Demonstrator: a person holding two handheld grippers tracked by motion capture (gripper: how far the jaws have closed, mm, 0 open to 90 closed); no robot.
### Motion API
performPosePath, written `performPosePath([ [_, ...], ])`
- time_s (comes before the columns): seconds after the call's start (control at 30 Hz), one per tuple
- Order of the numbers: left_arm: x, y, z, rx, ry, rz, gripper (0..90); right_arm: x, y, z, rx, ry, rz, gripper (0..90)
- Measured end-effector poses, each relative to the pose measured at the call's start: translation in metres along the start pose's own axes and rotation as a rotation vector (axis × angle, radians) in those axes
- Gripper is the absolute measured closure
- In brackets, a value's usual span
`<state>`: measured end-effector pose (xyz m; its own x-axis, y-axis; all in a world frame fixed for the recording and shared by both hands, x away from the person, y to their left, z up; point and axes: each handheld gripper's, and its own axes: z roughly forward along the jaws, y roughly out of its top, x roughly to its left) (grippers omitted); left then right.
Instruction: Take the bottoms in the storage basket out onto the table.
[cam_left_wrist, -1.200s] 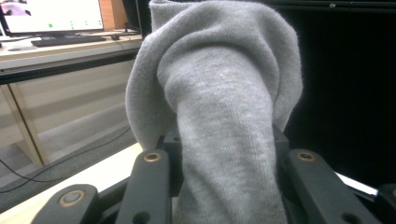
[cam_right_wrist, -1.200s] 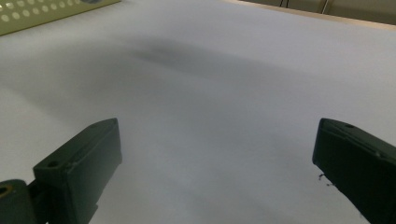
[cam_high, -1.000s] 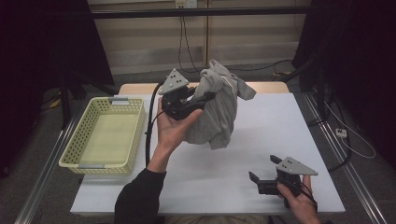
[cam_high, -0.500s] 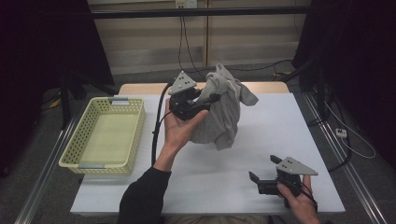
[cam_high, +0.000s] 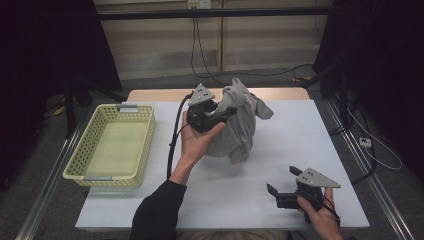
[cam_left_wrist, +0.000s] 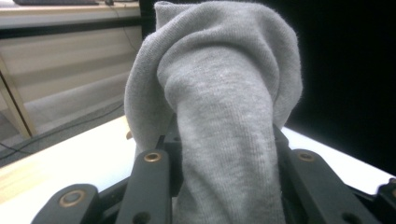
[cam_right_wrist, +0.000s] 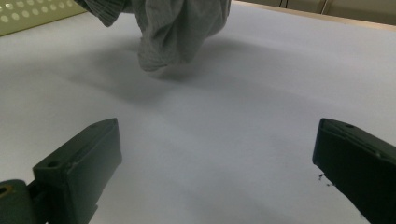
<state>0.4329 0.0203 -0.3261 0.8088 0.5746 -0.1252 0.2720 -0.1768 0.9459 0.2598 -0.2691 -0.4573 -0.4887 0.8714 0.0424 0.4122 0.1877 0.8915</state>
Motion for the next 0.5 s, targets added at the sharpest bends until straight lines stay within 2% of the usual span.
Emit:
performPosePath([
  [0.2,0.006,-0.012,0.005,0.027,0.000,-0.023,64.6,0.000,0.000,0.000,0.001,0.001,0.000,1.4],
  [0.5,0.007,-0.028,0.015,0.098,0.005,-0.007,64.4,0.000,0.000,0.000,0.001,0.000,-0.001,1.3],
])
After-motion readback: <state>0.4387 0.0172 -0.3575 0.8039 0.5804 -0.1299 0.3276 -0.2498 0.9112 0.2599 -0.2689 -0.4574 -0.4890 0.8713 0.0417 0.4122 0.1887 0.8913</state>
